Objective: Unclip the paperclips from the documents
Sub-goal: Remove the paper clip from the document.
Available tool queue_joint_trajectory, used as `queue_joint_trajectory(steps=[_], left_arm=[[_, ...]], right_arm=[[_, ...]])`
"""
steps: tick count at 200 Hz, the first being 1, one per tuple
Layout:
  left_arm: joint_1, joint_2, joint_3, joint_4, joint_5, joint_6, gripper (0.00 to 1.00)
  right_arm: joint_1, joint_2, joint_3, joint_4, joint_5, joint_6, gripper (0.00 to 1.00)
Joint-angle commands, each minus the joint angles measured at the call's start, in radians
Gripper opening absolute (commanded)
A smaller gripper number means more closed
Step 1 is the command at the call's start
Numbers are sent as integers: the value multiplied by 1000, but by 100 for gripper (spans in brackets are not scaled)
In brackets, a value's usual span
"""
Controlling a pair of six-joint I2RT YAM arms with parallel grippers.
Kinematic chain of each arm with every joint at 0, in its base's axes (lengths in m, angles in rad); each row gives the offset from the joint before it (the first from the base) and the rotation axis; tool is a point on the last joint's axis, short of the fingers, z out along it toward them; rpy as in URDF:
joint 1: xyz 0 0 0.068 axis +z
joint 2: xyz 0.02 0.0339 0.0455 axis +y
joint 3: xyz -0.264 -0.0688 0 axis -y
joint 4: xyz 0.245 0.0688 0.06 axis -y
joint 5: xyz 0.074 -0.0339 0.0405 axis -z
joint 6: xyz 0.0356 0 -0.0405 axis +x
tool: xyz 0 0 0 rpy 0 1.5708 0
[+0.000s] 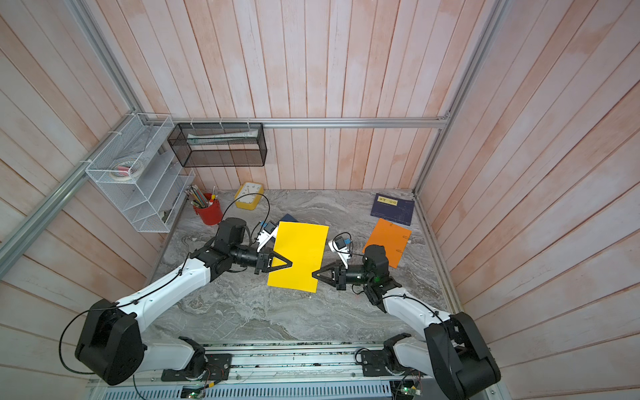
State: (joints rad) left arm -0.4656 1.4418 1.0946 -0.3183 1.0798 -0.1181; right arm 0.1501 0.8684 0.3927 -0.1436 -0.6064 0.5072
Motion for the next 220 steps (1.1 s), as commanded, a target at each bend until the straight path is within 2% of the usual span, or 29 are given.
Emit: queue_joint_trajectory(steps=[1, 41, 68, 104, 156, 220], left_arm=[[2, 25, 5, 17, 39, 5, 0], [5, 49, 51, -45, 58, 35, 0], [4, 61, 71, -44, 86, 35, 0], [2, 67, 64, -19, 109, 34, 0], [-16, 57, 34, 42, 115, 8, 0], [-16, 59, 47, -1, 127, 35, 0]], right_arm=[[12, -9, 34, 123, -122, -61, 55], [42, -8, 41, 292, -271, -58, 63], [78, -34, 38, 376, -313, -60, 73], [89, 3, 45, 467, -370, -59, 79], [129, 107, 81, 572, -433, -78, 81], [177, 226, 153, 639, -489, -108, 81]])
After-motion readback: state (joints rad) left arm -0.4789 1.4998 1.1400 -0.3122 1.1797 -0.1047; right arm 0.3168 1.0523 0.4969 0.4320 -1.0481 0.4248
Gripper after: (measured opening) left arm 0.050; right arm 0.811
